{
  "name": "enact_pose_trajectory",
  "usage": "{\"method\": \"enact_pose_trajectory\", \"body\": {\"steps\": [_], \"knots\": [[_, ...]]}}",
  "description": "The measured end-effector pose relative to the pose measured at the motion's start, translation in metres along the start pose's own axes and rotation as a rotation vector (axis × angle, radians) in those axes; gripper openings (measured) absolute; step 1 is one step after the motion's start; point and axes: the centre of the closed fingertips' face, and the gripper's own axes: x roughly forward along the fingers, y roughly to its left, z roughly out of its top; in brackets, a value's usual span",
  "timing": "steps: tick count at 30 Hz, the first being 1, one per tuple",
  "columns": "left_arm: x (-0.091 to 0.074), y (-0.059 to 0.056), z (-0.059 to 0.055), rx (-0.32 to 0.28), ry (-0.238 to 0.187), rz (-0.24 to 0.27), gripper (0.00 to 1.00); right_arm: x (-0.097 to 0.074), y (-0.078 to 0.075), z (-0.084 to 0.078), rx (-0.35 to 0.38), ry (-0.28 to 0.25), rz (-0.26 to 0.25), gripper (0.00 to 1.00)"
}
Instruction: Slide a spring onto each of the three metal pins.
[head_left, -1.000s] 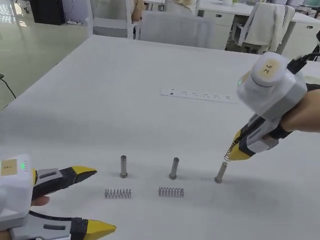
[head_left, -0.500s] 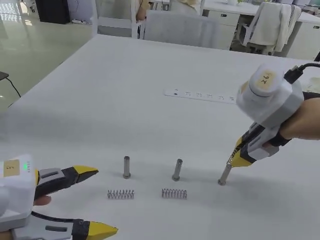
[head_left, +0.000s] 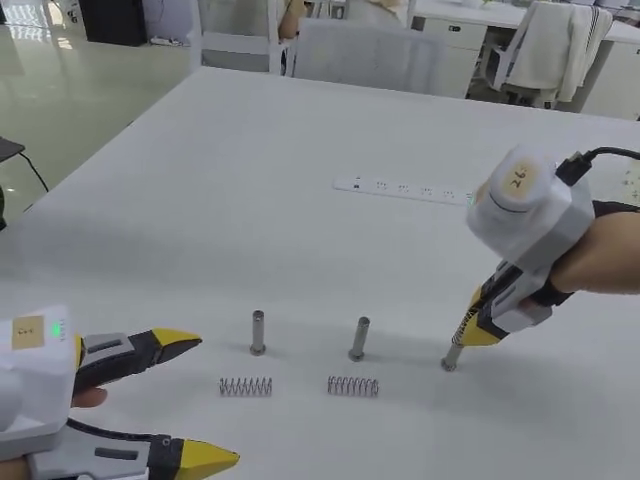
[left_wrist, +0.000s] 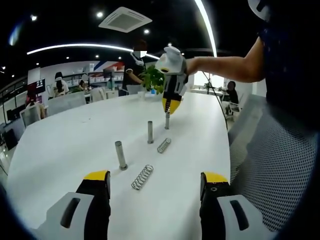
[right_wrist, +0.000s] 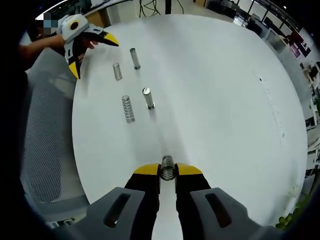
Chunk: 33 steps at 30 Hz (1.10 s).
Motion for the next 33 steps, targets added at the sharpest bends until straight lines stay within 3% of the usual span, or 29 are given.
{"method": "enact_pose_trajectory", "body": {"steps": [20, 33], "knots": [[0.001, -0.001, 0.003, 0.006, 0.001, -0.001, 0.67, 0.035, -0.001, -0.009, 0.012, 0.031, 0.013, 0.09], [0.002, -0.001, 0.003, 0.002, -0.004, -0.003, 0.66, 0.036, -0.002, -0.009, 0.010, 0.035, 0.011, 0.13]]}}
